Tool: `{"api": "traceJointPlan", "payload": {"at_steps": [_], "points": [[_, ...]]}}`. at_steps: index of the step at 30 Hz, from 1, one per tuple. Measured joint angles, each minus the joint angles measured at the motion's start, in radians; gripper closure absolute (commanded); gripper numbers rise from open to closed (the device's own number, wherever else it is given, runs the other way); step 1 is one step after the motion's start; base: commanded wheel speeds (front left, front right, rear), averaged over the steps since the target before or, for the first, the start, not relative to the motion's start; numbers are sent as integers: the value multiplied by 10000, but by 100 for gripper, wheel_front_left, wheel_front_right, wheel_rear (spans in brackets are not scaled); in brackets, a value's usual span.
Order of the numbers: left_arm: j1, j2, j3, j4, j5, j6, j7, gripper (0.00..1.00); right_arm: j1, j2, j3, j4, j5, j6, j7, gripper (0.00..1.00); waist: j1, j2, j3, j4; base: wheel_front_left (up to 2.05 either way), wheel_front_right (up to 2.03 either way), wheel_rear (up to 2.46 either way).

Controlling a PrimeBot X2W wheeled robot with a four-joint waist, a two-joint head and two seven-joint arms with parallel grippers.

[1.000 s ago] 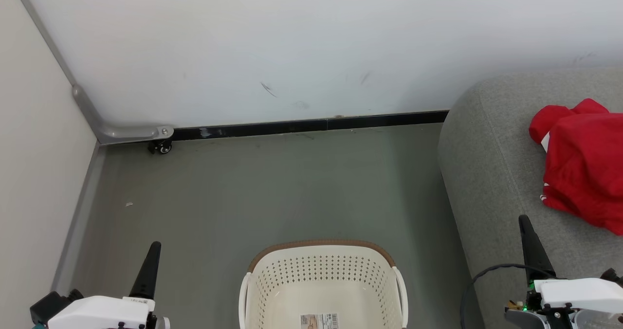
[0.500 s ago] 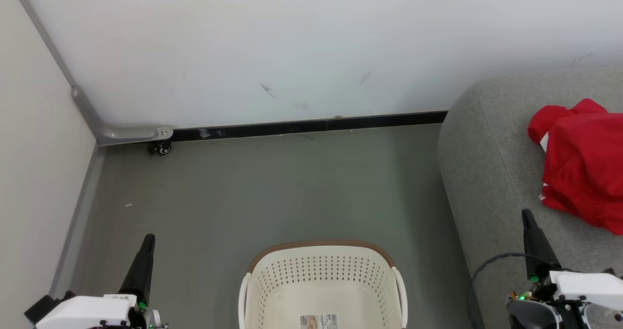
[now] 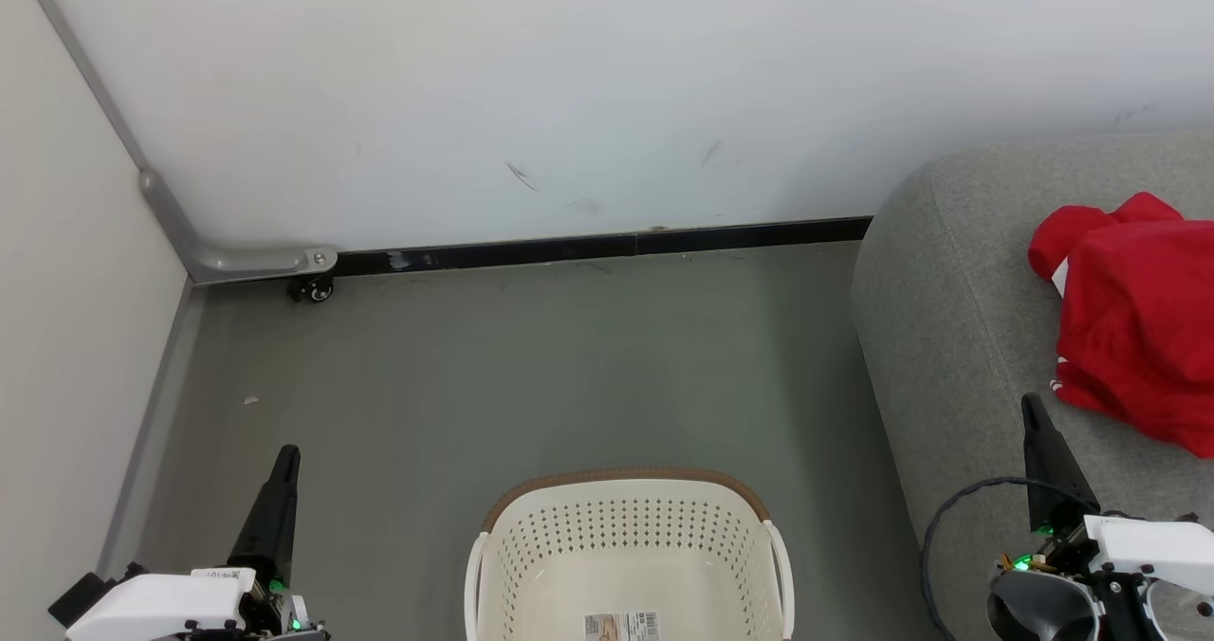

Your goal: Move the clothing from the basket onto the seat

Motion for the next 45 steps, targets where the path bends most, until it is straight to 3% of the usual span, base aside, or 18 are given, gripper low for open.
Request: {"api": "traceJointPlan", "payload": {"at_steps": [45], "points": [[0, -2, -13, -50, 0, 0, -2, 100, -109, 2, -75, 10, 0, 0, 17, 100, -3, 0, 4, -1, 0, 0, 0]]}}
